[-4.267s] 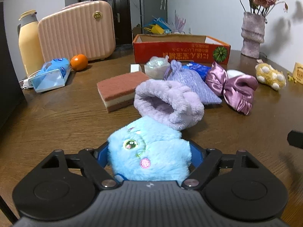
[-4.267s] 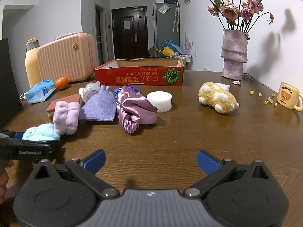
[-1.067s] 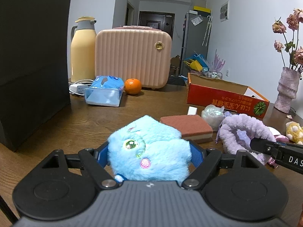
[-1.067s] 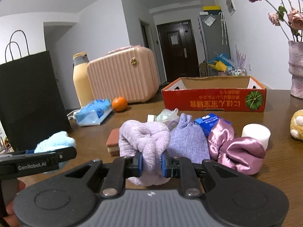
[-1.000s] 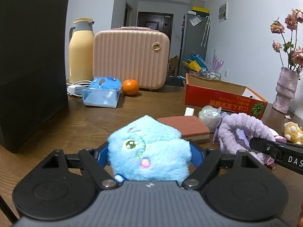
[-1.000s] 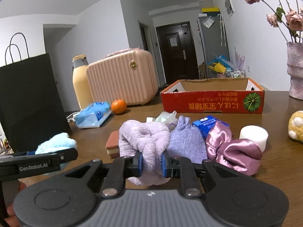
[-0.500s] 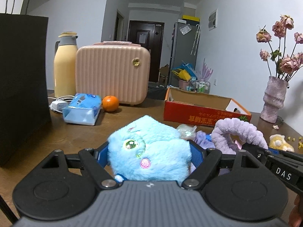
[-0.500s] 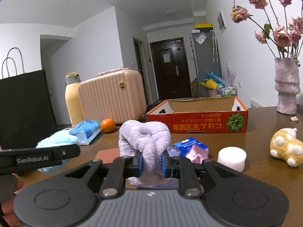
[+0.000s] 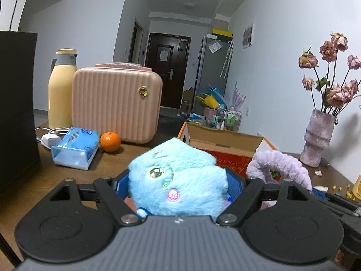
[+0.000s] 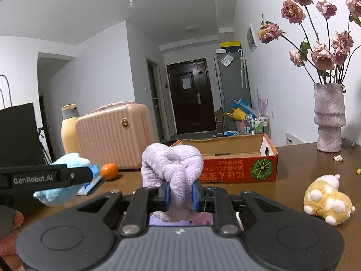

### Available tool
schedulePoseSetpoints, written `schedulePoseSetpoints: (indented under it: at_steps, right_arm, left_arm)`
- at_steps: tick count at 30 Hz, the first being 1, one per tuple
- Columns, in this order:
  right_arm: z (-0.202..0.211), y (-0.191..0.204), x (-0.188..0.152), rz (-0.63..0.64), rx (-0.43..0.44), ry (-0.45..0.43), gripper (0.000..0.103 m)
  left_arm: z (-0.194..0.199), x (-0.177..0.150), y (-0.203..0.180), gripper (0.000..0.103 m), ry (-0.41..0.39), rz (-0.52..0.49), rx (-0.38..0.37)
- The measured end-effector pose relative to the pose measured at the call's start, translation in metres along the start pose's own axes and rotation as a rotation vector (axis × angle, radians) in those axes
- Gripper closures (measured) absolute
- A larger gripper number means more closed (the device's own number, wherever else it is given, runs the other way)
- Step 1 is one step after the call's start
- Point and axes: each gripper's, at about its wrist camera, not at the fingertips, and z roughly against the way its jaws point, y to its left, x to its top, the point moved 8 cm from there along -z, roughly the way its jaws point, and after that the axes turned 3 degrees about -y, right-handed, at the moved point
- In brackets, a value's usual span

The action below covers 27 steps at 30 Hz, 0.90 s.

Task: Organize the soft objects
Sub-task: 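Carry the blue plush and lilac towel roll over the cardboard box with both tools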

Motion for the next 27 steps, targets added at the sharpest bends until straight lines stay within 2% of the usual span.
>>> schedulePoseSetpoints:
  at_steps: [14, 27]
  right_arm:
    - [-0.035, -0.029, 0.025, -0.032, -0.052, -0.035, 0.085]
    - [-0.075, -0.055, 0.044, -0.060, -0.102, -0.051, 0.085]
  left_arm:
    - [-0.043, 0.030, -0.033, 0.021, -0.028, 0.039, -0.029]
    - [-0.089, 0.052, -0.042, 0.021, -0.035, 0.088, -0.030]
